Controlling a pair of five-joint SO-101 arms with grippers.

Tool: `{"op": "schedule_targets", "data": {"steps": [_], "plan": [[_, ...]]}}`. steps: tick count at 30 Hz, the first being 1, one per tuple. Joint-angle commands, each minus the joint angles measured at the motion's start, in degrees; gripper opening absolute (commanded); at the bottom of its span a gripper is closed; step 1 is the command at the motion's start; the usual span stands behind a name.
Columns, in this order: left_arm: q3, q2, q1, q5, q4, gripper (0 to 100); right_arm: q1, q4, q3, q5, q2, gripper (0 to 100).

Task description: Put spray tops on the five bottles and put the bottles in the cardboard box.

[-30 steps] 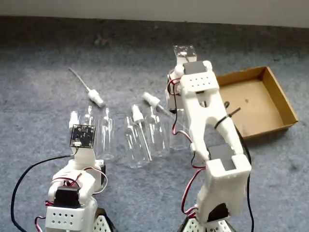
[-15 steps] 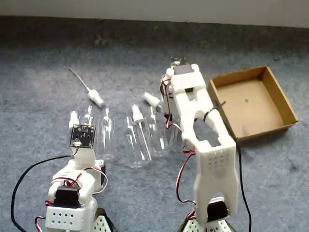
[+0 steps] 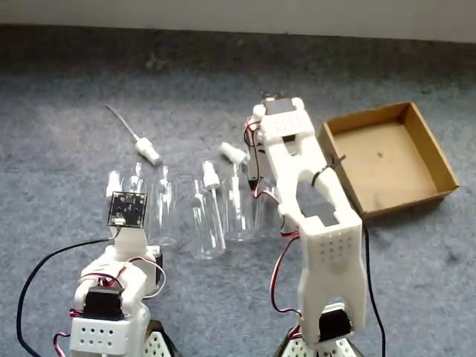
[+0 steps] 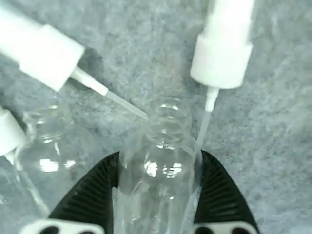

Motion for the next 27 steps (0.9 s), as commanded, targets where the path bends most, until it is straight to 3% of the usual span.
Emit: {"op": "schedule_targets", "data": {"steps": [1,5,10,13,27], "plan": [[1.3,0.0,0.7,-0.2,0.2,1,-0.2,6.2,-8.7,-0.4,-4.8,3.8],[1.3,0.0,0.7,-0.2,0.2,1,-0.3,10.5,-15.3,0.8,-8.6,3.8],[1.3,0.0,0.7,-0.2,0.2,1,-0.2,10.6,-16.8,12.5,-15.5,3.8],[1.3,0.0,0.7,-0.2,0.2,1,-0.2,10.6,-16.4,14.2,-21.0,3.8],[1.3,0.0,0.7,-0.2,0.2,1,-0.3,10.2,10.6,14.9,-56.5,3.8]]}}
